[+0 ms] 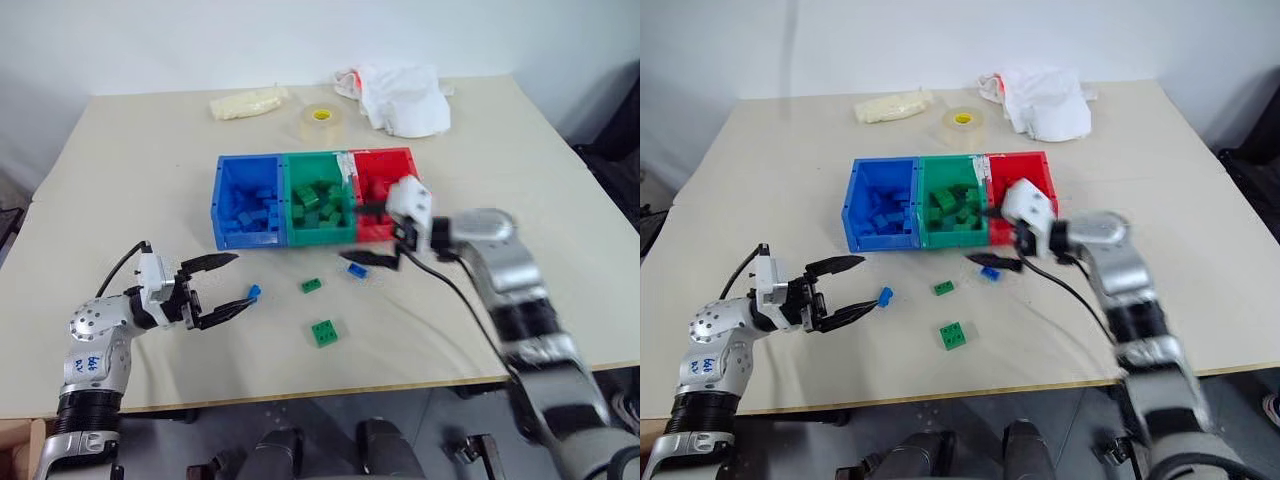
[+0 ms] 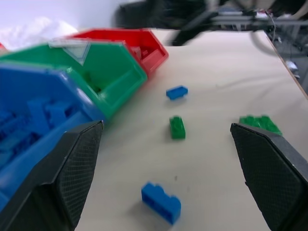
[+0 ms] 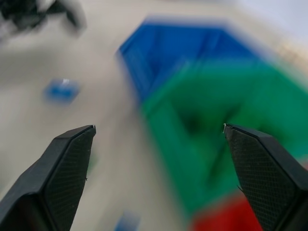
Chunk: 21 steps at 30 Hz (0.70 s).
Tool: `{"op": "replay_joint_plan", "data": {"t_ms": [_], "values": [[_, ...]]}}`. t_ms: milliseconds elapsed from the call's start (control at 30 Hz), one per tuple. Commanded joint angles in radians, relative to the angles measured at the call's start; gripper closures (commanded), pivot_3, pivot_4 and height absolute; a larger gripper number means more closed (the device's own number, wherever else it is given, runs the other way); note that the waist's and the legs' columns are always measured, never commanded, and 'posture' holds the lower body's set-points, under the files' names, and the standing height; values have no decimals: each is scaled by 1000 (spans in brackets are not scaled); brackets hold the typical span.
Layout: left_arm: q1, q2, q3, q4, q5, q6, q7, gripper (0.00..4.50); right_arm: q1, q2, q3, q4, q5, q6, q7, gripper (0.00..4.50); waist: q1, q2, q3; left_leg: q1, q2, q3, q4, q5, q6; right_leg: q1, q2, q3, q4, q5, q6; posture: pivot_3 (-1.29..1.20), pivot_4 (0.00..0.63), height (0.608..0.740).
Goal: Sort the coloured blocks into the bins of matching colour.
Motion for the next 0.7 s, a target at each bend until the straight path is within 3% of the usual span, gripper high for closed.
{"op": "replay_joint_plan", "data": {"t_ms": [33,200,333,467,700], "values": [[-11,12,17,7,-3,-19,-14,0,95,-99,-81,-205,85,123,3,64,0,0,0,0,0,2,0,0,0,0,0,0,-2,0,0,0,150,740],[-17,9,8,25,-3,-17,-28,0,309,-267,-200,-300,104,205,-18,64,27,0,0,1,2,8,1,1,0,1,0,0,-8,0,0,0,150,740],[-40,-3,-10,44,5,-19,-43,0,361,-305,-236,-327,116,236,-59,64,33,0,0,0,2,12,2,1,1,2,0,0,-11,0,0,0,150,740],[-64,-15,-20,50,8,-18,-45,0,326,-275,-195,-327,116,247,-102,64,32,0,0,1,2,12,1,1,1,2,0,0,-11,0,0,0,150,740],[-51,-11,-10,8,-12,-1,-54,0,161,-101,-2,-185,34,216,-200,64,27,0,0,1,3,13,1,1,1,1,0,0,-11,0,0,0,150,740]]}}
